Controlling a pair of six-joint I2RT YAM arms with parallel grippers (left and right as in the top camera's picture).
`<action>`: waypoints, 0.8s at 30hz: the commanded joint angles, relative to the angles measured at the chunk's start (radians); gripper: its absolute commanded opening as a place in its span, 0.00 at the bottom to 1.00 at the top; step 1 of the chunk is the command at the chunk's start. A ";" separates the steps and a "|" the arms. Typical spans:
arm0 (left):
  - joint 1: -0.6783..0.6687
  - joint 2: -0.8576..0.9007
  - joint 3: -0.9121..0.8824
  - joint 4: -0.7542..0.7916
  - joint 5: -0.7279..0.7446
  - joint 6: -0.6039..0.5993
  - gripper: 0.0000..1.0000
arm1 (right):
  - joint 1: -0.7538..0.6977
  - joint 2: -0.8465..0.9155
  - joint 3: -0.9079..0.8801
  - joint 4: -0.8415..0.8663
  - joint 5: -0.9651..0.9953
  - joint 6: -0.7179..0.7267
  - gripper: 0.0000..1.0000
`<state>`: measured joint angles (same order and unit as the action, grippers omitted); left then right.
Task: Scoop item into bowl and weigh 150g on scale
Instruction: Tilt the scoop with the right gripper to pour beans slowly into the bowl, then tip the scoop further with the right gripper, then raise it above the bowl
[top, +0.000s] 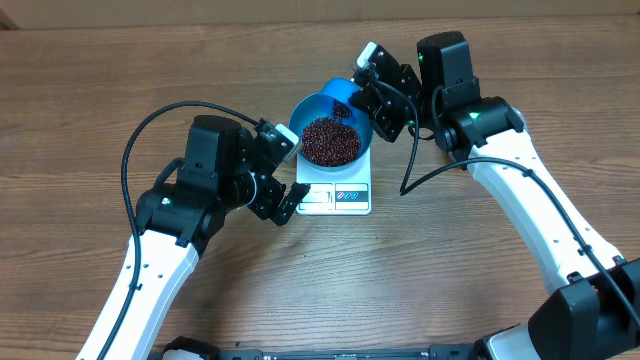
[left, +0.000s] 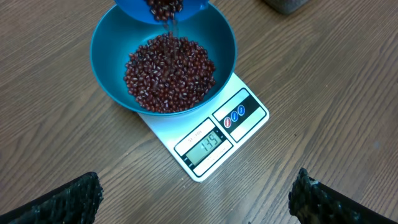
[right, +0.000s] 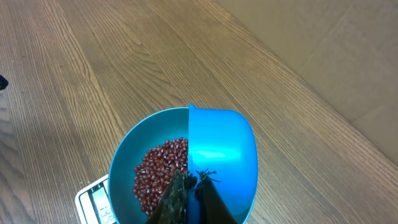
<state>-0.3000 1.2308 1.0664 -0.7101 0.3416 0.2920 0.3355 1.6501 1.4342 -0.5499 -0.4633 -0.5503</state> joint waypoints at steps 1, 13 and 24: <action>0.004 0.006 -0.010 0.003 0.018 0.015 0.99 | 0.005 -0.036 0.032 0.007 0.003 -0.004 0.04; 0.004 0.006 -0.010 0.003 0.018 0.015 1.00 | 0.005 -0.036 0.032 0.005 0.003 0.000 0.04; 0.004 0.006 -0.010 0.003 0.018 0.015 1.00 | 0.005 -0.036 0.032 -0.002 0.003 0.000 0.04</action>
<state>-0.3000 1.2308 1.0664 -0.7101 0.3416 0.2920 0.3355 1.6501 1.4342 -0.5545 -0.4633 -0.5507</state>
